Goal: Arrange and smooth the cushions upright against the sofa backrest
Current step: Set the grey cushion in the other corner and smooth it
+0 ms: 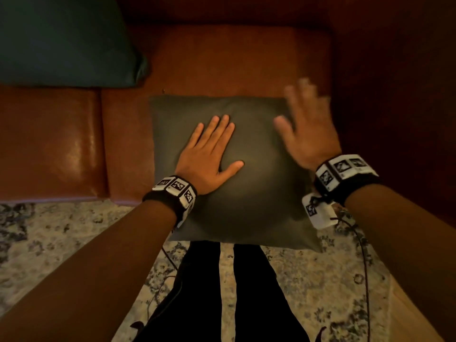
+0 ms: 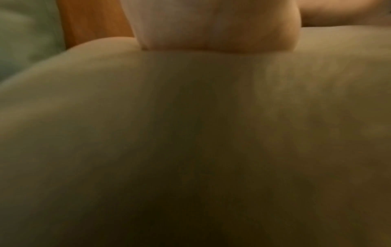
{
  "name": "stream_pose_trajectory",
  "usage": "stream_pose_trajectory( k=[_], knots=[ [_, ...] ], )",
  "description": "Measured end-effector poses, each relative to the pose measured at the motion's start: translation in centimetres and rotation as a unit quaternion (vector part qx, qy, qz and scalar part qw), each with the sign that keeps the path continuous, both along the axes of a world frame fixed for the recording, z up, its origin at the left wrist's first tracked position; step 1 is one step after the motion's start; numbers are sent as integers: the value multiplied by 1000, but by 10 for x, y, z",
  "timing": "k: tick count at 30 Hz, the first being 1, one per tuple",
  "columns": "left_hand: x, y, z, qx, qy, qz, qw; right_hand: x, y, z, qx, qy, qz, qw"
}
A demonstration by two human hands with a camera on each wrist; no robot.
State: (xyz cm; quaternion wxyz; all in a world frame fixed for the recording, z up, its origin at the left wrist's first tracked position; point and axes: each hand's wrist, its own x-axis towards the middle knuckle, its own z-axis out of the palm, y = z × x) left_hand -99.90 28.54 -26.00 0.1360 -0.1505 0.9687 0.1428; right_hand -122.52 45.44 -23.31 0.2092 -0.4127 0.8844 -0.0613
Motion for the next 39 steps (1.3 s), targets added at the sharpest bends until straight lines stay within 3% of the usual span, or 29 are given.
stream_pose_trajectory(
  k=[1, 2, 3, 5, 7, 10, 13, 15, 17, 19, 20, 21, 22, 23, 25, 26, 27, 28, 30, 32, 33, 36, 39],
  knots=[
    [0, 1, 0, 0, 0, -2, 1000, 9, -2, -2, -4, 5, 66, 998],
    [-2, 3, 1, 3, -2, -4, 1000, 16, -2, -7, 14, 15, 76, 997],
    [-5, 5, 2, 6, -1, -4, 1000, 18, 1, -13, 48, 24, 23, 998],
    [-13, 4, 1, 5, 4, 2, 1000, 18, 3, -18, 99, 1, -170, 980],
    [-15, -1, 1, 9, -1, 2, 1000, 30, -1, -9, 80, -24, -275, 958],
    [-13, -7, -2, 8, -4, -3, 1000, 81, -5, 12, -30, 22, -189, 981],
    [-14, -13, -1, 13, -7, -6, 1000, 140, 26, 11, -70, 31, -79, 994],
    [-15, -10, -1, 15, -9, -13, 1000, 172, 68, -8, -37, 40, -119, 991],
    [-16, -2, -2, 13, -13, -19, 1000, 193, 107, -21, -19, -12, -283, 959],
    [-18, 4, -3, 8, -12, -16, 1000, 201, 132, -26, -42, -86, -469, 878],
    [-19, 2, -4, 6, -12, -11, 1000, 200, 137, -23, -49, -100, -519, 847],
    [-20, -1, -3, 7, -13, -10, 1000, 196, 138, -14, -56, -89, -532, 840],
    [-21, -6, -2, 9, -16, -11, 1000, 192, 134, -3, -70, -56, -506, 858],
    [-21, -11, -1, 12, -17, -12, 1000, 188, 127, 6, -94, -21, -436, 895],
    [-20, -15, 2, 11, -19, -15, 1000, 192, 114, 11, -112, 36, -226, 967],
    [-20, -14, 3, 12, -20, -17, 1000, 196, 111, 8, -91, 59, -143, 984],
    [-19, -12, 5, 13, -24, -17, 999, 200, 114, 2, -55, 68, -119, 989],
    [-19, -8, 6, 15, -26, -18, 999, 203, 122, -4, -10, 58, -156, 986],
    [-21, -1, 8, 15, -20, -14, 1000, 201, 137, -9, 44, 3, -323, 945],
    [-21, 1, 12, 16, -22, -3, 1000, 194, 136, -3, 22, 5, -418, 908],
    [-20, 1, 13, 20, -24, -1, 1000, 187, 127, 5, -3, 31, -413, 910],
    [-16, -9, 20, 72, -21, -9, 997, 162, 78, 26, -70, 61, -255, 962],
    [-5, -36, 25, 83, -1, 30, 996, 155, 29, 26, -56, 56, -53, 995]
  ],
)
